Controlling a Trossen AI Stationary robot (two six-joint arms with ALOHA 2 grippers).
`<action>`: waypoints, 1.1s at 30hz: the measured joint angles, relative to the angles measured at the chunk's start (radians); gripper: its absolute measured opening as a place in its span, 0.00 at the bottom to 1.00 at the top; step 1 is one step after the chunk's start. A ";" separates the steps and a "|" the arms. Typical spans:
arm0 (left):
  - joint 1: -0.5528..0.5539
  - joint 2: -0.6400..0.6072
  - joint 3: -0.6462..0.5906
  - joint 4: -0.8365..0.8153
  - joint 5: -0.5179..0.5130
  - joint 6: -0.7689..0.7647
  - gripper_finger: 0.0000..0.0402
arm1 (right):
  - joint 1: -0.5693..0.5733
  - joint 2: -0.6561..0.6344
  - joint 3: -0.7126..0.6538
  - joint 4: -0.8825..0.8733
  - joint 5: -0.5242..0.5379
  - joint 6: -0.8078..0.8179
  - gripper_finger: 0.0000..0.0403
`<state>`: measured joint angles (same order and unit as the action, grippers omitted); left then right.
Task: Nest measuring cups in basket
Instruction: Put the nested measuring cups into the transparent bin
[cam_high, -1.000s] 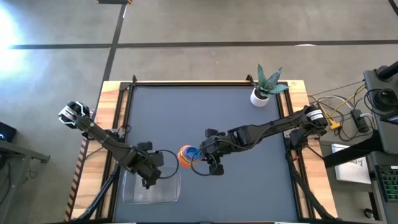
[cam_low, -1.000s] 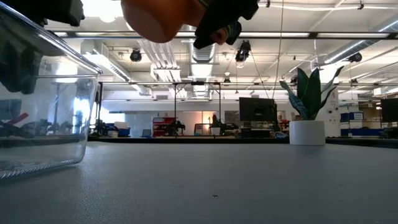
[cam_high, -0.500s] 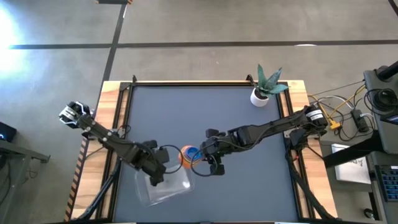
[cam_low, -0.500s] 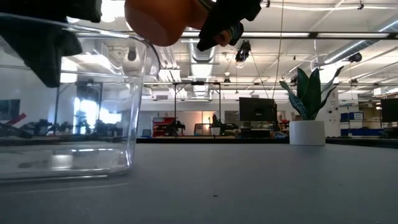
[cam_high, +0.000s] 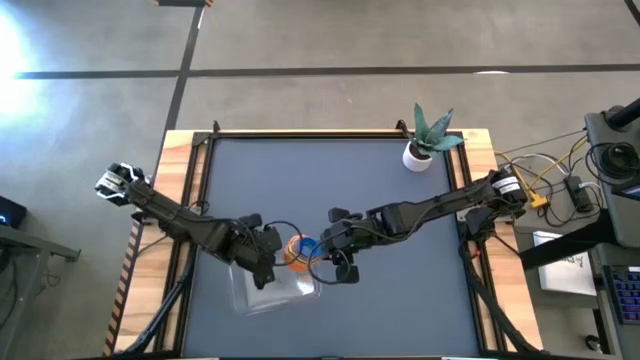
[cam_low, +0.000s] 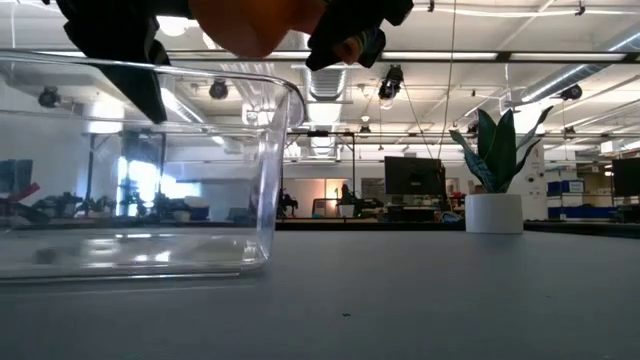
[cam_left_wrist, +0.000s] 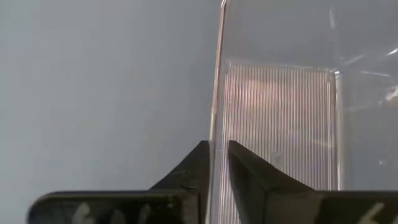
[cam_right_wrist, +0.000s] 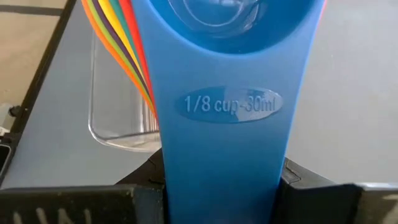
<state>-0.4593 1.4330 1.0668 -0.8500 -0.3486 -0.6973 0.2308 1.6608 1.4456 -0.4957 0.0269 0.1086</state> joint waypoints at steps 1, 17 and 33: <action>0.001 0.000 0.000 0.002 0.000 0.005 0.11 | 0.001 0.000 0.000 0.006 0.000 -0.001 0.30; -0.028 -0.227 0.000 -0.041 -0.111 -0.025 0.40 | 0.003 0.011 0.001 0.107 0.000 0.003 0.30; -0.145 -0.381 -0.002 -0.049 -0.299 -0.071 0.40 | 0.005 0.437 0.505 -0.123 -0.034 -0.055 0.32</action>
<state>-0.6048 1.0519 1.0645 -0.8993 -0.6472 -0.7685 0.2356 2.0975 1.9508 -0.6186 -0.0075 0.0540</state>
